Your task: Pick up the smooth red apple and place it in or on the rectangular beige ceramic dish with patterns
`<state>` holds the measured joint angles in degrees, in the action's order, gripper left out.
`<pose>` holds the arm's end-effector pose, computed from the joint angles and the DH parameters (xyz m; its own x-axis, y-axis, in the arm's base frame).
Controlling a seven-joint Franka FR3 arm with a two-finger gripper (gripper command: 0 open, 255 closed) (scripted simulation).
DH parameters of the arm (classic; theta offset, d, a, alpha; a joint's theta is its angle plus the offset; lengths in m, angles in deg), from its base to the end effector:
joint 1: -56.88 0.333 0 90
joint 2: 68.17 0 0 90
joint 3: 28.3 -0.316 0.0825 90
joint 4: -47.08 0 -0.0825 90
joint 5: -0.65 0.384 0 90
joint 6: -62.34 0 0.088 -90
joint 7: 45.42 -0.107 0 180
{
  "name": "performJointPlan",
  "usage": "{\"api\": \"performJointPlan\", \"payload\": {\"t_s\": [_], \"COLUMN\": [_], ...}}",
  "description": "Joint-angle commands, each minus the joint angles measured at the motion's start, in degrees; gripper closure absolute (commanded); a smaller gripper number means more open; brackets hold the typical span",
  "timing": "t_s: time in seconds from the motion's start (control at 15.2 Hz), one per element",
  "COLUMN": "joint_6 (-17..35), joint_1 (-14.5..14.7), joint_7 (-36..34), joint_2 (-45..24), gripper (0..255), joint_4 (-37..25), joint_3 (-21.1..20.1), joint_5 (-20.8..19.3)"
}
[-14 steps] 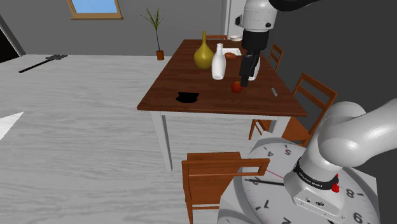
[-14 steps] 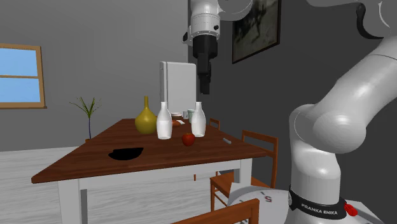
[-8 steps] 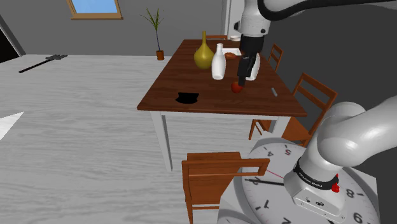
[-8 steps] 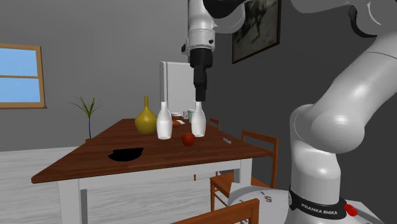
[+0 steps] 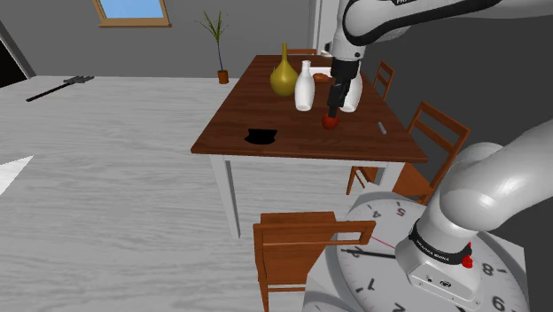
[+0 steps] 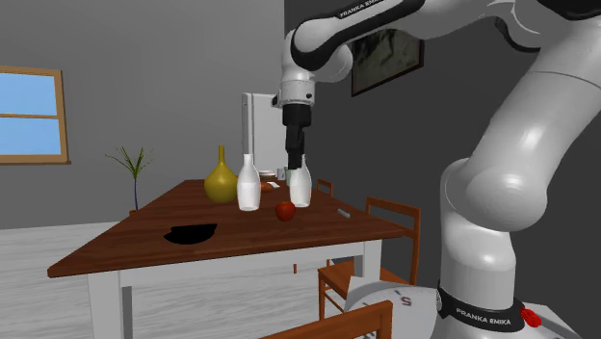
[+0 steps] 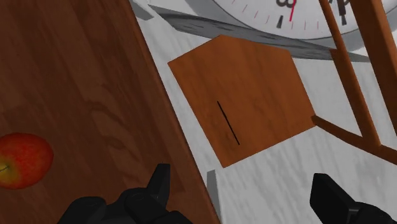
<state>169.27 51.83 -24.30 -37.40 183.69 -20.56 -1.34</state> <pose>0.3807 -0.0944 0.5138 0.9847 0.1723 0.0273 0.1730 -0.9845 -0.0276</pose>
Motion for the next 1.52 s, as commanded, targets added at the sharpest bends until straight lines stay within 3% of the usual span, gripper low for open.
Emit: {"api": "performJointPlan", "payload": {"t_s": [0.0, 0.66, 1.06, 1.45], "joint_6": [2.4, 12.3, 15.4, 15.5], "joint_1": [-0.6, -2.4, -4.2, -8.3], "joint_7": [2.2, 14.4, 22.8, 30.6], "joint_2": [-2.6, -20.7, -33.3, -46.6], "gripper": [0, 0, 0, 0], "joint_4": [-0.5, -9.4, -18.3, -30.1], "joint_3": [1.9, 10.7, 14.1, 15.0], "joint_5": [-0.4, 2.5, 8.4, 15.5]}}
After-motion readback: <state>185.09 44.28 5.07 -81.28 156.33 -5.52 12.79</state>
